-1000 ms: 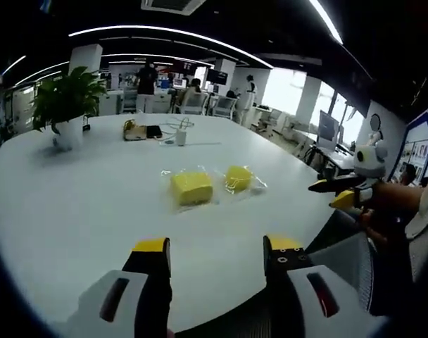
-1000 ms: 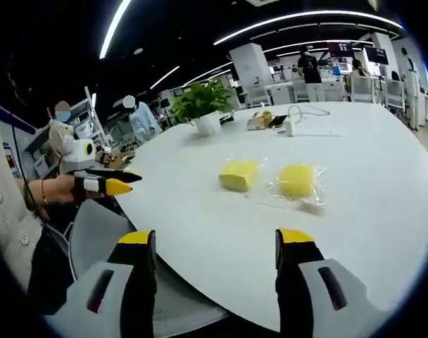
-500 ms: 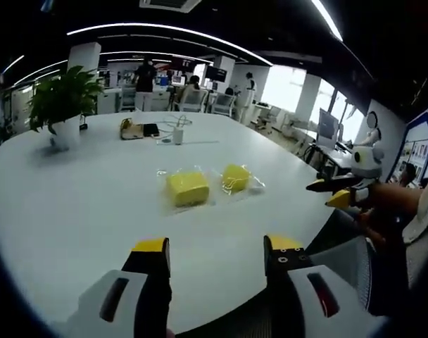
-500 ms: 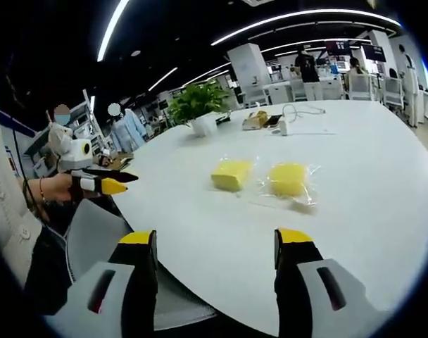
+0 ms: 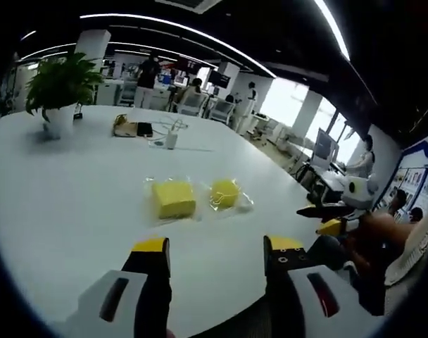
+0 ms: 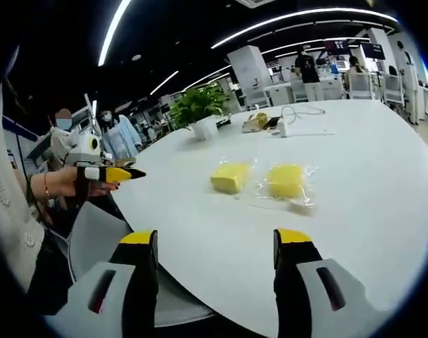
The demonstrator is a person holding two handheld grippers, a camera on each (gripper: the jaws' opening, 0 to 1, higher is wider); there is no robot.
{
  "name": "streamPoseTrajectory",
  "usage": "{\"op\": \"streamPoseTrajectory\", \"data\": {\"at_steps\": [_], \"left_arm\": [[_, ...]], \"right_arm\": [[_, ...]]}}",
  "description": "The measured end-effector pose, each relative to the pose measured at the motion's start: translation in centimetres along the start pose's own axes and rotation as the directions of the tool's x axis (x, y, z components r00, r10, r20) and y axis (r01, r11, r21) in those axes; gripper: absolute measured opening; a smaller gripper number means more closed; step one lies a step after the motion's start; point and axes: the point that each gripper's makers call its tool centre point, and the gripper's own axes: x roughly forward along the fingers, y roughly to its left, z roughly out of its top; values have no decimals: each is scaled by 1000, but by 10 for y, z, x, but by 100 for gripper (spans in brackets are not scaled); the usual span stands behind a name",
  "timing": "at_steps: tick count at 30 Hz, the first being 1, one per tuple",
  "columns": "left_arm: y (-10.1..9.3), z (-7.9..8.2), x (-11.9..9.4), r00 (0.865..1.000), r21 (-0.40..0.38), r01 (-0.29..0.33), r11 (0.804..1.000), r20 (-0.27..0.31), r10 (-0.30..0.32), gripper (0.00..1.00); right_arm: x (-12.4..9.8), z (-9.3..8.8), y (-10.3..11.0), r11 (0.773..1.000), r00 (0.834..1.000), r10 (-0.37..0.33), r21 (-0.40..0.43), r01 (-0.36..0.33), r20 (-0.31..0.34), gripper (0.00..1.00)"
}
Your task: Compare the silicone blocks by pressing each to a similar depth, holding the contact briefly, and releasing to observe deformation and rebound differences across the visible hardness samples.
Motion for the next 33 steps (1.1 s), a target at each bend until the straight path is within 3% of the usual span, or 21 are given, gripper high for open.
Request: {"op": "streamPoseTrajectory", "data": {"at_steps": [9,24,33], "left_arm": [[-6,23,33,1000,17,30,999,-1,-30,54],[-6,37,90,998,-8,59,998,-21,-60,52],[-4,42,134,996,-105,84,991,-20,-87,52]], "right_arm": [[0,-1,-8,1000,1000,14,9,-13,-6,62],[2,4,-22,999,1000,24,25,-24,-9,61],[7,5,-32,999,999,34,34,-33,-22,61]]}}
